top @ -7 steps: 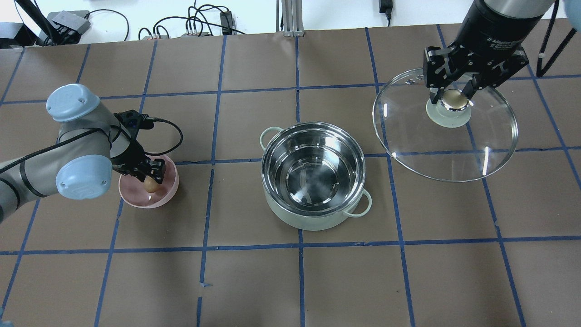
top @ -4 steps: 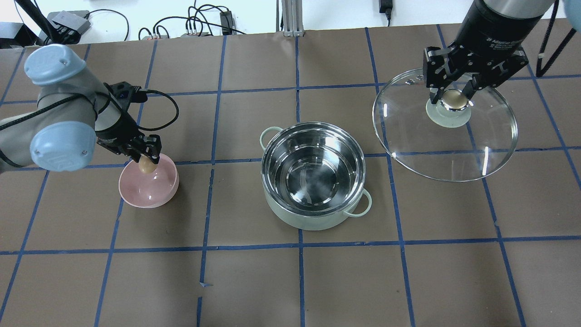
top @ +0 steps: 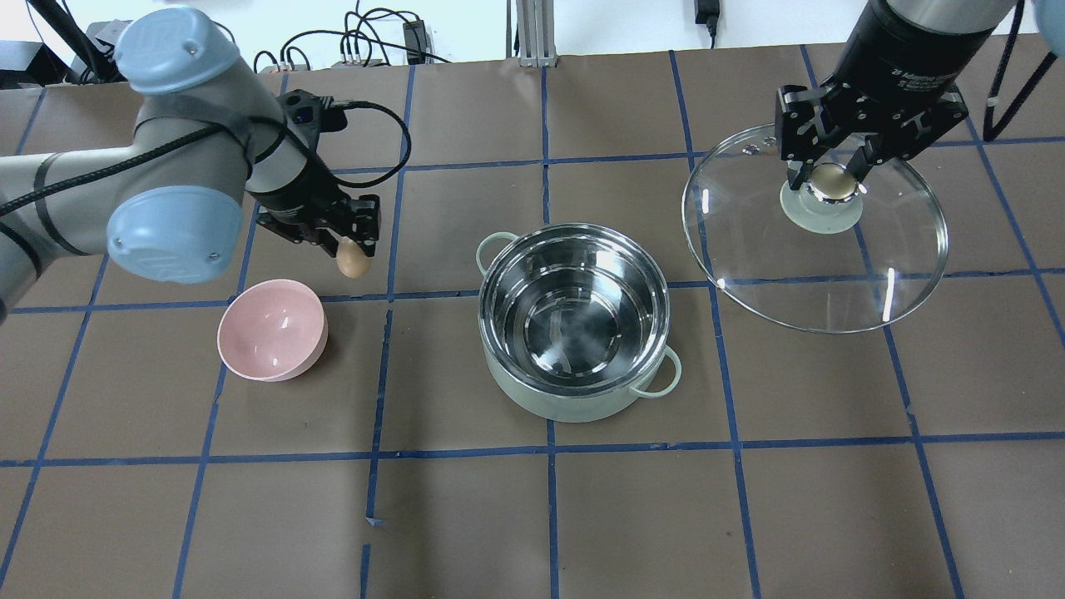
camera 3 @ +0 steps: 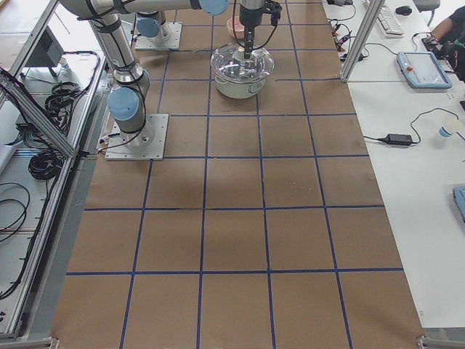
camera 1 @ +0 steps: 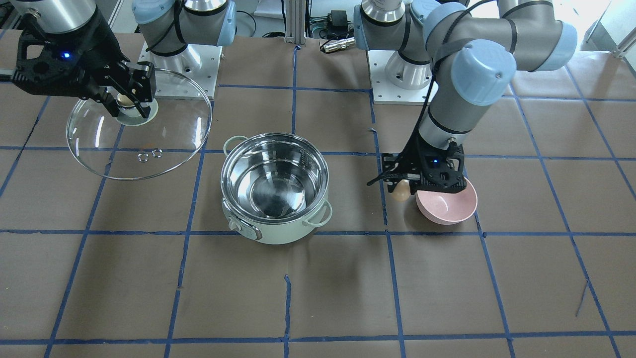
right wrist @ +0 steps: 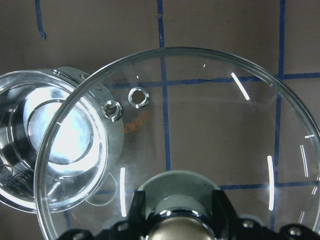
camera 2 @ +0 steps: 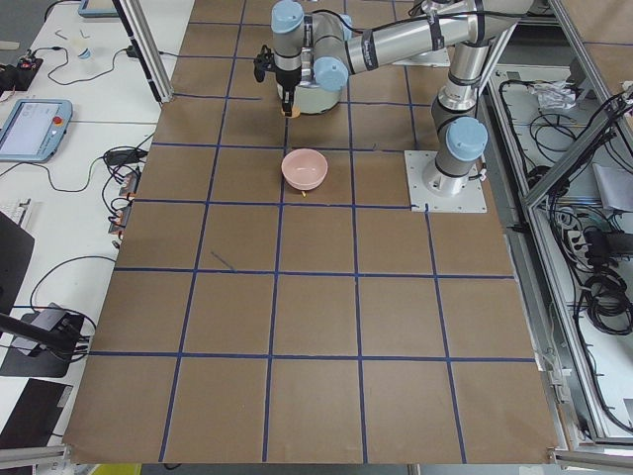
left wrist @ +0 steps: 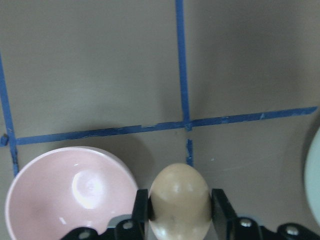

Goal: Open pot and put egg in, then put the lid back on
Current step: 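Lift the egg from the bowl with the left gripper and carry it over the pot, then lower the egg into the pot and open the left gripper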

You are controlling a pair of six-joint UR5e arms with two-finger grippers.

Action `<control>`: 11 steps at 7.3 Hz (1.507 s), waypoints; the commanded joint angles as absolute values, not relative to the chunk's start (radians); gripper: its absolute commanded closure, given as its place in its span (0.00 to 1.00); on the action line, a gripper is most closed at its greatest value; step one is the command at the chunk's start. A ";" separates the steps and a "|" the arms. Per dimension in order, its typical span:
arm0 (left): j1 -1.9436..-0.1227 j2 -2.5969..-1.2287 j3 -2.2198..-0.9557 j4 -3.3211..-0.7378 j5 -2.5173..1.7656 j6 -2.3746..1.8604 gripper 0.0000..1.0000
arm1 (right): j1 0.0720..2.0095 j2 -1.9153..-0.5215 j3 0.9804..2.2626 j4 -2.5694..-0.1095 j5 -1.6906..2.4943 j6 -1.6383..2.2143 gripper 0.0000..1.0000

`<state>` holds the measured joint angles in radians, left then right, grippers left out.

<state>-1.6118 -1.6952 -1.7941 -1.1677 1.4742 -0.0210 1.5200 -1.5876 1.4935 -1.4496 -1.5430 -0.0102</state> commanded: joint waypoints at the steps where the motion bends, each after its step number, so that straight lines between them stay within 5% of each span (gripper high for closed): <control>1: -1.767 -1.716 -1.769 -1.099 1.445 -0.239 0.87 | 1.519 -1.588 1.494 -1.450 -1.542 -0.011 0.68; 11: -1.973 -1.933 -1.796 -0.735 1.442 -0.653 0.87 | 1.513 -1.588 1.494 -1.448 -1.551 -0.012 0.68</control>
<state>-1.9618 -1.9007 -1.7997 -0.8003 1.4441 -0.6037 1.5127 -1.5876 1.4941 -1.4481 -1.5521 -0.0118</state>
